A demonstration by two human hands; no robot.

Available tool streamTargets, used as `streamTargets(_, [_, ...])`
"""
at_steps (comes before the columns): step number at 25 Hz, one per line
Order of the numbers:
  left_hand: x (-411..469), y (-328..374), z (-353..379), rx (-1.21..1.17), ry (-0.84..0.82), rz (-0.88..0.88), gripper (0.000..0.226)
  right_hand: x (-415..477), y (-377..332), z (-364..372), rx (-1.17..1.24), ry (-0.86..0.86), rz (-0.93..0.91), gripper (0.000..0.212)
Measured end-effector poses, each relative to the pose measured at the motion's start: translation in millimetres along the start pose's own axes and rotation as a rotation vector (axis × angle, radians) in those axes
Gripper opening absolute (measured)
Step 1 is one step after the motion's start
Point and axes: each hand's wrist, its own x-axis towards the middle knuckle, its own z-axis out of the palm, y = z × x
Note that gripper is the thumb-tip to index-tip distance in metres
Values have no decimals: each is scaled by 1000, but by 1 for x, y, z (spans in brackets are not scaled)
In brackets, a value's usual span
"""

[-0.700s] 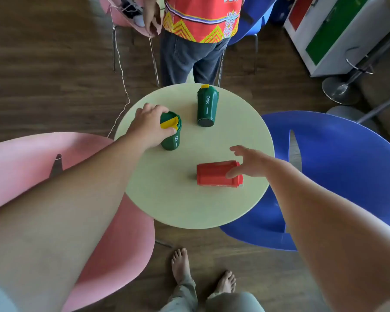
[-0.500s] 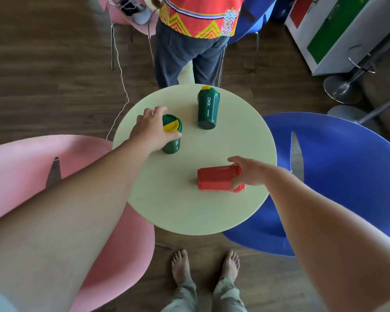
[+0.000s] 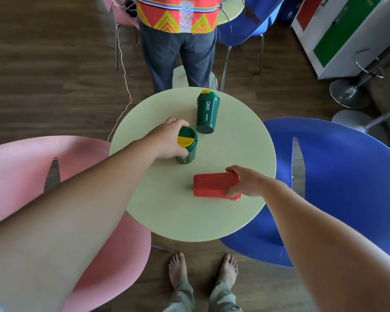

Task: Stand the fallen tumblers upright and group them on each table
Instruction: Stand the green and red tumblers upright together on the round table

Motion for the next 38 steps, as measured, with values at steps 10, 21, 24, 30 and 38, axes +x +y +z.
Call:
streamTargets(10, [4, 4, 9, 35, -71, 44, 96, -3, 4, 2, 43, 35, -5, 89])
streamTargets(21, [-6, -4, 21, -99, 120, -72, 84, -6, -73, -65, -75, 460, -249, 96])
streamTargets(24, [-7, -4, 22, -110, 125, -68, 83, -1, -82, -55, -251, 515, -248, 91])
streamTargets(30, [-9, -4, 24, -120, 130, -72, 84, 5, -77, -38, -275, 566, -209, 90])
streamTargets(38, [-11, -7, 29, -185, 145, -71, 85, -1, -86, -54, -157, 443, -173, 100])
